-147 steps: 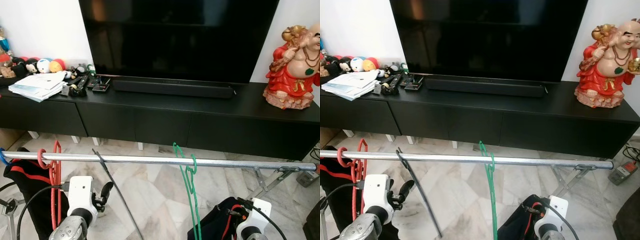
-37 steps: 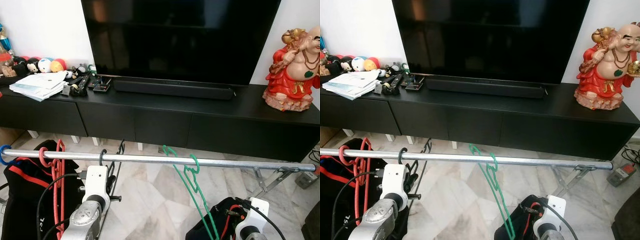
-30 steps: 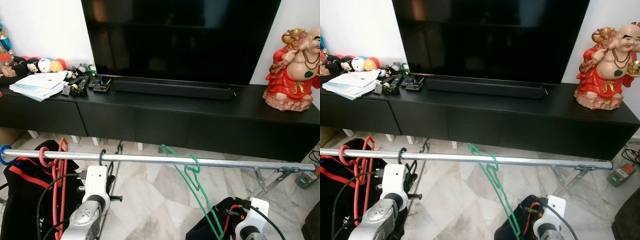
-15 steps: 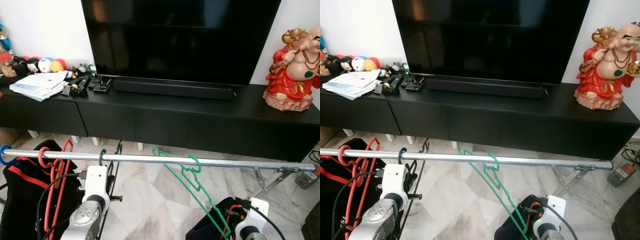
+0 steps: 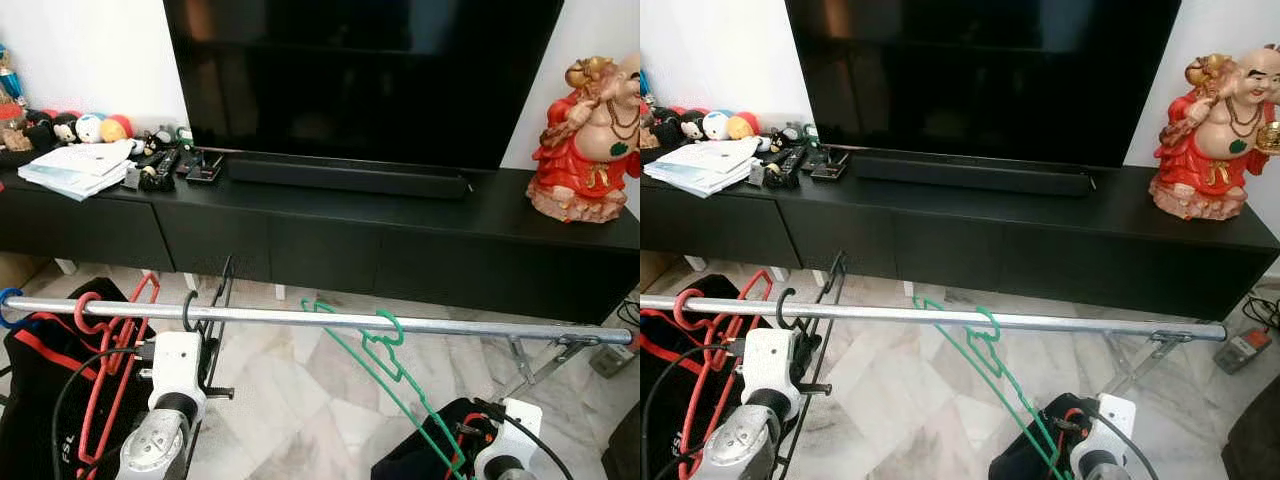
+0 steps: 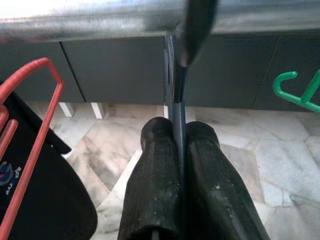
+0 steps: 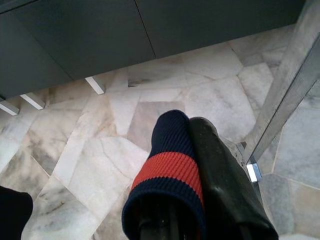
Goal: Hang hanger
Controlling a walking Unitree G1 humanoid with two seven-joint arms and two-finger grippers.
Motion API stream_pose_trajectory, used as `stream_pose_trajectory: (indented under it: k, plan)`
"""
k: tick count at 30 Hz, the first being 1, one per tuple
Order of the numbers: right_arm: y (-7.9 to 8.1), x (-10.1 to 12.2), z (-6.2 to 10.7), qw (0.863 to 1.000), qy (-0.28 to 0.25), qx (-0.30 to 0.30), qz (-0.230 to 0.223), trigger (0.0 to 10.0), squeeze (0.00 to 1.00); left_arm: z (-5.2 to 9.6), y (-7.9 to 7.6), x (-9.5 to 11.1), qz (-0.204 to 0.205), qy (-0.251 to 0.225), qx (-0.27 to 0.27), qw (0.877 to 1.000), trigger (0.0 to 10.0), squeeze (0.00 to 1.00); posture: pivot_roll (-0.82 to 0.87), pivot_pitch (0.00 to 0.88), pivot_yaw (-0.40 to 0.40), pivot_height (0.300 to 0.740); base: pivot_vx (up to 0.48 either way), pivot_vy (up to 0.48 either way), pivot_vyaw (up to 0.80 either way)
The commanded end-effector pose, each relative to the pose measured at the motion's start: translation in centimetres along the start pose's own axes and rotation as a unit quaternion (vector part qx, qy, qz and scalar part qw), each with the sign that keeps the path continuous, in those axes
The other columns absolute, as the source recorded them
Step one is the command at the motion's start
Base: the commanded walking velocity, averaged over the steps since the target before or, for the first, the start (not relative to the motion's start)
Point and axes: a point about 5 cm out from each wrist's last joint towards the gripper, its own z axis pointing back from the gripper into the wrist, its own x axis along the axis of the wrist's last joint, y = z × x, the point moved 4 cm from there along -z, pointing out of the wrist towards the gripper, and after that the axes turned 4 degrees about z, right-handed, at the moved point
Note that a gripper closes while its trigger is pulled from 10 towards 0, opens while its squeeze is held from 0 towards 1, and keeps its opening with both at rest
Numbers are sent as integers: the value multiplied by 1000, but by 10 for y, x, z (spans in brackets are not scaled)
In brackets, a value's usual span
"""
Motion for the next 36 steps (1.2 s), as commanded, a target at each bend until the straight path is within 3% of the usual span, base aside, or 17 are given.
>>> stream_pose_trajectory:
  k: [1,7,15,19,20,21,22,24,26,29,33,36]
  plan:
    - [0,1,0,1000,-1,4,6,10000,0,2,1,7,-8,-17,2,1000,0,0,76,0,-4,740,0,0,0]
    - [0,0,0,1000,1,6,8,10000,0,10,6,2,-12,-15,6,1000,0,0,76,0,1,740,0,0,0]
    - [-1,-5,3,1000,7,7,10,10000,0,39,22,-20,-50,12,10,999,0,0,84,0,8,740,0,0,0]
    - [0,-6,3,1000,9,7,10,10000,0,43,23,-24,-56,19,9,998,0,0,84,0,13,740,0,0,0]
    - [0,-6,3,1000,10,6,10,10000,0,45,26,-32,-58,35,9,998,3294,0,84,0,16,740,0,0,0]
    - [0,-7,3,1000,11,5,9,10000,0,48,32,-50,-58,72,12,996,10000,0,84,0,18,740,0,0,0]
    - [0,-7,3,1000,11,5,9,10000,0,48,32,-50,-58,72,12,996,10000,0,84,0,18,740,0,0,0]
    - [1,-10,4,1000,15,4,9,10000,0,51,46,-81,-43,143,23,988,10000,0,79,0,25,740,0,0,0]
    - [0,-12,5,1000,19,2,8,10000,0,52,53,-92,-55,162,27,985,10000,0,76,0,28,740,0,0,0]
    - [-6,-18,8,999,31,-21,10,10000,0,56,63,-113,-26,203,43,978,10000,0,59,0,39,740,0,0,0]
    - [-18,-32,16,997,57,-56,8,10000,0,62,74,-130,-7,235,62,970,10000,0,58,0,43,740,0,0,0]
    - [-19,-34,17,996,62,-60,9,10000,0,63,76,-132,-8,239,65,969,10000,0,58,0,42,740,0,0,0]
